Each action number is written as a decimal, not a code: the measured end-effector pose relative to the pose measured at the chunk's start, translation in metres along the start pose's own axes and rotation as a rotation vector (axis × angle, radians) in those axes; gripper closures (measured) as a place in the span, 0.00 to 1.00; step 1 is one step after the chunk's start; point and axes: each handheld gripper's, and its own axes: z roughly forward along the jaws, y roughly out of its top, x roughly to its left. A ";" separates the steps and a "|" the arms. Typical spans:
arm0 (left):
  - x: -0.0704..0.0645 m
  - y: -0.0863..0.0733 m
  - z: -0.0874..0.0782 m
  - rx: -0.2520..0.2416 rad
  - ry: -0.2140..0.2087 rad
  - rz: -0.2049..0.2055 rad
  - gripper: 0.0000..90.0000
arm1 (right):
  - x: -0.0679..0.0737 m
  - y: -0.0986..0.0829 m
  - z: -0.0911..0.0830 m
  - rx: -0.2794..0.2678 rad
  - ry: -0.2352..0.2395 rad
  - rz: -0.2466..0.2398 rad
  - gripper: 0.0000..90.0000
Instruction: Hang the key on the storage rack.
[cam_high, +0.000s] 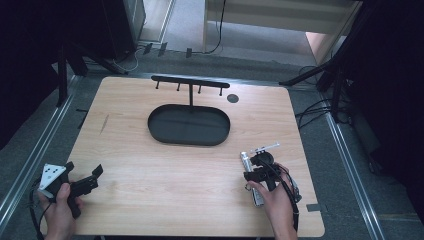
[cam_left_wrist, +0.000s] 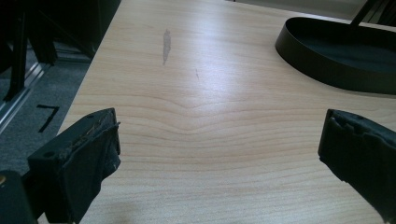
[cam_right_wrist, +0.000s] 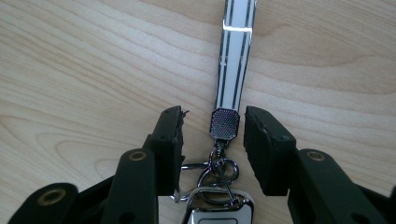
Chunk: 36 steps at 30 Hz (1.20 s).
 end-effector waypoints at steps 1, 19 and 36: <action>0.000 0.000 0.000 0.001 0.000 -0.001 0.00 | 0.000 0.001 0.001 0.002 -0.012 -0.002 0.65; 0.000 0.000 0.000 0.001 0.000 -0.001 0.00 | 0.001 0.004 0.013 0.044 -0.059 -0.001 0.74; 0.000 0.000 0.000 0.000 0.001 0.000 0.00 | -0.001 0.004 0.015 0.027 -0.076 0.033 0.83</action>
